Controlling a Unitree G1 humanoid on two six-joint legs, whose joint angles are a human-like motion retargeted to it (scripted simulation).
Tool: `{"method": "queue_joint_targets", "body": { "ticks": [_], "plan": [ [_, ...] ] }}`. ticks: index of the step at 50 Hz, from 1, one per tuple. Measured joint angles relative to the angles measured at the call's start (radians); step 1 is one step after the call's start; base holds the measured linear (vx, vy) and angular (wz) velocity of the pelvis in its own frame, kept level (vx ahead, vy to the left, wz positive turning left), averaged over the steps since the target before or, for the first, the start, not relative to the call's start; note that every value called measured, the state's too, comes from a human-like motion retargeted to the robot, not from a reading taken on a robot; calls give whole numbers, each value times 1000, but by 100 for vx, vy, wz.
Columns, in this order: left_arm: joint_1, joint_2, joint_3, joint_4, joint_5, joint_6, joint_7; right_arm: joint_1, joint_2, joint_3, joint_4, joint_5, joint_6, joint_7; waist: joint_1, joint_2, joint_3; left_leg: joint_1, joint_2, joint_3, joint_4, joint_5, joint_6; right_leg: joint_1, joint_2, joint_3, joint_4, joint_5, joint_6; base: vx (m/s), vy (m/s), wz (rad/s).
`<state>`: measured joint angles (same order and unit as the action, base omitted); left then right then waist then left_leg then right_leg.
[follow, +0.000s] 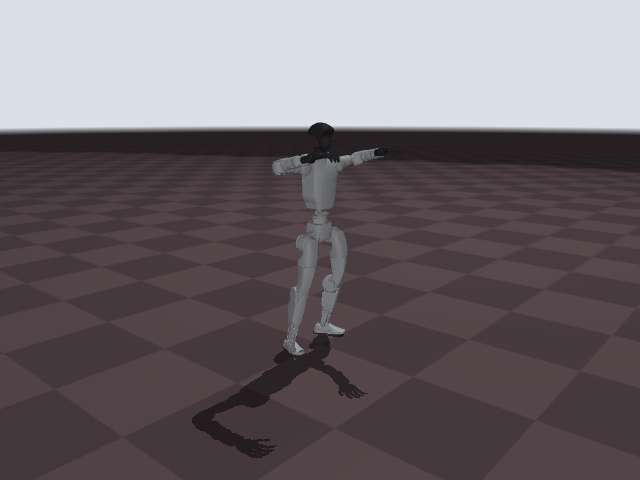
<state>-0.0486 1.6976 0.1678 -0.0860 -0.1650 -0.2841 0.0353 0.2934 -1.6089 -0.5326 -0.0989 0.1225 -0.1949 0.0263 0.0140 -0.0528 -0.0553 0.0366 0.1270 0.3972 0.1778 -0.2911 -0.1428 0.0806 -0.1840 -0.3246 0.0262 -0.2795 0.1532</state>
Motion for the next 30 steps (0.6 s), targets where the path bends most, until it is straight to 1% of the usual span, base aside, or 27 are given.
{"method": "queue_joint_targets", "body": {
  "ticks": [11,20,30],
  "plan": [
    [50,-13,63,-21,10,-1,6,74,9,-83,-16,-3,-1,-2,4,3,11,5,1,10,-7,1,4,-5,2,10,1,0,2,0,0,0],
    [59,-17,78,-29,27,-3,18,79,6,-104,-27,-21,-7,-28,-3,10,14,5,2,12,-6,0,5,-7,3,12,2,1,1,0,0,0],
    [50,-20,80,-42,59,-26,90,76,13,-104,-22,-35,-15,-56,-10,19,16,6,3,13,-4,0,4,-5,3,12,4,1,2,0,0,0]
  ]
}}
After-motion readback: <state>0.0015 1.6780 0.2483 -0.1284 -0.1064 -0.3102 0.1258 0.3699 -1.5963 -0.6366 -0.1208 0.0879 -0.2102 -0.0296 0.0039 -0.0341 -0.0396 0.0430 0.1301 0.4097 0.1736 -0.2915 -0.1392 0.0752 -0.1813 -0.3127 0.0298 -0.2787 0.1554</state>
